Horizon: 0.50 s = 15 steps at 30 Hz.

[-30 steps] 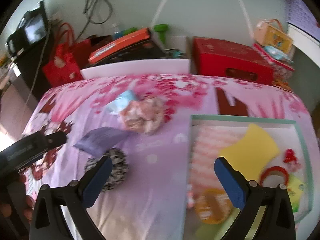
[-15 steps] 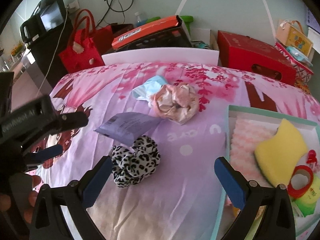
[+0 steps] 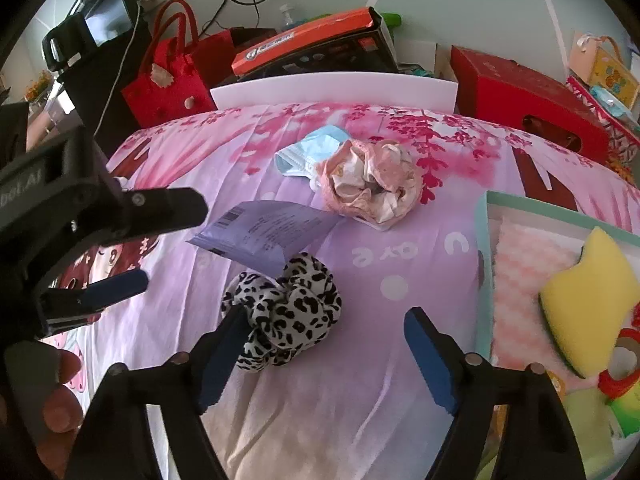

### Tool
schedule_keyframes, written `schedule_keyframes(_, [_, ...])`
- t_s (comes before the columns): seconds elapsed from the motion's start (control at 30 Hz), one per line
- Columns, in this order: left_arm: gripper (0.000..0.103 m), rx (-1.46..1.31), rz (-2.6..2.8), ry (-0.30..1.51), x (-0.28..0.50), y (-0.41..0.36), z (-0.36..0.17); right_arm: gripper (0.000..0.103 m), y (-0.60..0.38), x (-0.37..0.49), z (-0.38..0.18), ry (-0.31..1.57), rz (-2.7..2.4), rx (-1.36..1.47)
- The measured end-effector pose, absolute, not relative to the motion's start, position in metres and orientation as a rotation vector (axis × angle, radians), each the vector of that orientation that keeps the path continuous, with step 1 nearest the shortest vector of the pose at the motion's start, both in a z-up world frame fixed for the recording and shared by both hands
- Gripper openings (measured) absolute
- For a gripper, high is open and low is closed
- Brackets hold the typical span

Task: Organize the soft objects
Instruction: 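Grasp the leopard scrunchie with the right gripper while the left gripper grasps the purple packet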

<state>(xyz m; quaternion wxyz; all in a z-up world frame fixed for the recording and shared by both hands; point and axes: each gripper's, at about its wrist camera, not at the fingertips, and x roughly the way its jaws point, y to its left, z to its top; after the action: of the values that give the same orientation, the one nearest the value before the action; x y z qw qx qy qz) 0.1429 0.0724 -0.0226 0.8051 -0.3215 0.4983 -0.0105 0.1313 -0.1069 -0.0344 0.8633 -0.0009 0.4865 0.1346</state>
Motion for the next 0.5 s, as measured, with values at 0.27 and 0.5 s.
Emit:
schedule_keyframes(0.27, [0.076, -0.768, -0.108, 1.058, 0.148, 0.066, -0.031, 0.057, -0.107, 0.133, -0.040, 1.033, 0.302, 0.010])
schedule_keyframes(0.5, [0.058, -0.823, -0.162, 1.070, 0.153, 0.059, -0.041, 0.046, -0.104, 0.133, -0.042, 1.043, 0.320, 0.008])
